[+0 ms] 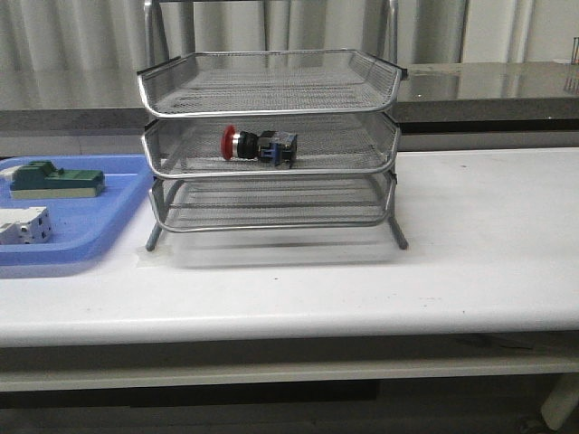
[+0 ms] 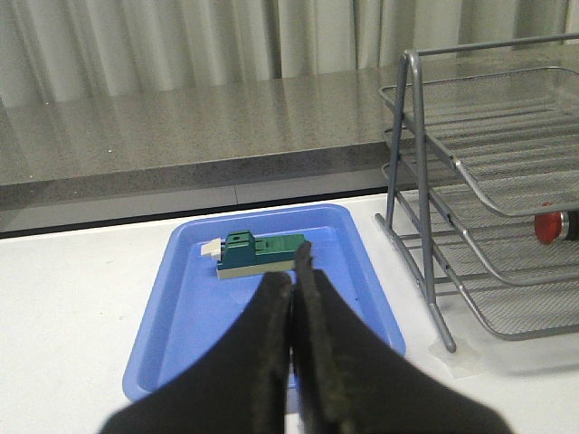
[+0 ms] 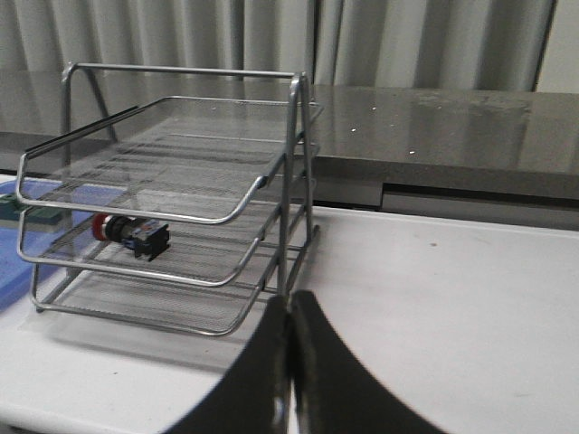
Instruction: Place button on rack with both arms
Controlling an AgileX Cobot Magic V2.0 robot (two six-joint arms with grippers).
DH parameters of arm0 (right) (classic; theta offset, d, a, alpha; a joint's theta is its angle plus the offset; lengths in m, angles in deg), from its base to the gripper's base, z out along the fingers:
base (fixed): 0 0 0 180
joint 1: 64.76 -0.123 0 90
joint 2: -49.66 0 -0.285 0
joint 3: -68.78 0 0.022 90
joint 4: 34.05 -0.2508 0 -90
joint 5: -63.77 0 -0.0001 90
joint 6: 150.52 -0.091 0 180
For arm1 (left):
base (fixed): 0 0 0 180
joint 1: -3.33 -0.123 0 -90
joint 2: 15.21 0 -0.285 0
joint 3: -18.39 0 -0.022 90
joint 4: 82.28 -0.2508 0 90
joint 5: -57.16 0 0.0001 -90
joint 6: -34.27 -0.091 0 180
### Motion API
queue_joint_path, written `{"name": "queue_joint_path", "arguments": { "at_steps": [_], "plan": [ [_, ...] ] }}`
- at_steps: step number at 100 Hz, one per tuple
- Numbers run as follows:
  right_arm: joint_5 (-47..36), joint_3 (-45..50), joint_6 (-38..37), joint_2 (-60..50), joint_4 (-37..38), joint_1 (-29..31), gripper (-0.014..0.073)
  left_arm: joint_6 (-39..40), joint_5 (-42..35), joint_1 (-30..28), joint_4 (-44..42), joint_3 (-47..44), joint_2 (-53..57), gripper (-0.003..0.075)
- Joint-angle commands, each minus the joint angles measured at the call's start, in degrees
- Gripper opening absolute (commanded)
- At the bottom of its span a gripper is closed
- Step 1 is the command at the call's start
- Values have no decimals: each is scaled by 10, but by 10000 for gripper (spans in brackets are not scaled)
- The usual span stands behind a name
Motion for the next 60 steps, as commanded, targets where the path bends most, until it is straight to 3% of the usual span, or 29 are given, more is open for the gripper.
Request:
{"name": "queue_joint_path", "arguments": {
  "at_steps": [1, 18, 60],
  "plan": [
    [-45, 1, -49, -25, 39, 24, -57, 5, -45, -2, 6, 17, -3, 4],
    [-41, 31, -112, -78, 77, 49, -57, 5, -45, -2, 6, 17, -3, 4],
    [-52, 116, -117, -146, 67, 54, -57, 5, -45, -2, 6, 17, -3, 4]
  ]
}}
